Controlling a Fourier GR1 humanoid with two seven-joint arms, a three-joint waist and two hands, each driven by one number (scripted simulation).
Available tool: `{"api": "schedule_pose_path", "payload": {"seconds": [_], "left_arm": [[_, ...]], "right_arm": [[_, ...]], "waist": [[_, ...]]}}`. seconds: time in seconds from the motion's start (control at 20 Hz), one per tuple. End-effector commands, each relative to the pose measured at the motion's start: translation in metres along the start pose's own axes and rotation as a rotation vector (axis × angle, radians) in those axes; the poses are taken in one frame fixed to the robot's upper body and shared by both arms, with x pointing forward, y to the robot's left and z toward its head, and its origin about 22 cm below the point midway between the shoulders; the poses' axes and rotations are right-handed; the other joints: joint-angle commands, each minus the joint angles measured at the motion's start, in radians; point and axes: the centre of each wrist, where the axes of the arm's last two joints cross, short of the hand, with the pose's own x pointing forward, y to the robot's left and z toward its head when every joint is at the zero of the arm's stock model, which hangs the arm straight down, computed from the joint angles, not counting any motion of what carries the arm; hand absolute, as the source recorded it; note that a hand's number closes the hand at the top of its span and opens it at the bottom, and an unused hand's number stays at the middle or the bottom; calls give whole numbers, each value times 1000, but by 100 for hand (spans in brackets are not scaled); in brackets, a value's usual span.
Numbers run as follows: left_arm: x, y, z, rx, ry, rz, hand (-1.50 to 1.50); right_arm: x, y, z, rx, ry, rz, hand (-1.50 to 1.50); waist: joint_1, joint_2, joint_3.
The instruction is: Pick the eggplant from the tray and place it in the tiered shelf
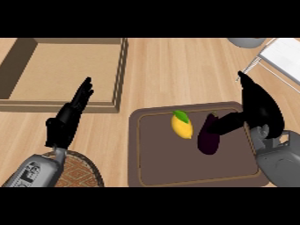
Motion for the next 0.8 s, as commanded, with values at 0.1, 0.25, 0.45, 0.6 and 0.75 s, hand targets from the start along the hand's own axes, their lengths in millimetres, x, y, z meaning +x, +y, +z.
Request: {"api": "schedule_pose_path", "payload": {"seconds": [0.1,0.25,0.45,0.6,0.75], "left_arm": [[-7,-1,-3,6,15,-14,0],[-27,-6,16,23,33,-8,0],[-10,0,6,10,25,-8,0],[-7,-10,-2,17,2,3,0],[-9,-2,7,12,31,10,0]], "right_arm": [[26,6,-1,-3,214,47,-150],[26,19,-1,-12,231,32,-150],[37,16,0,-1,227,29,-150],[33,34,0,4,255,36,-150],[38,32,1,7,260,37,-150]], "waist": [[-13,2,-1],[-7,3,0],[-11,0,0],[-15,3,1],[-14,0,1]]}}
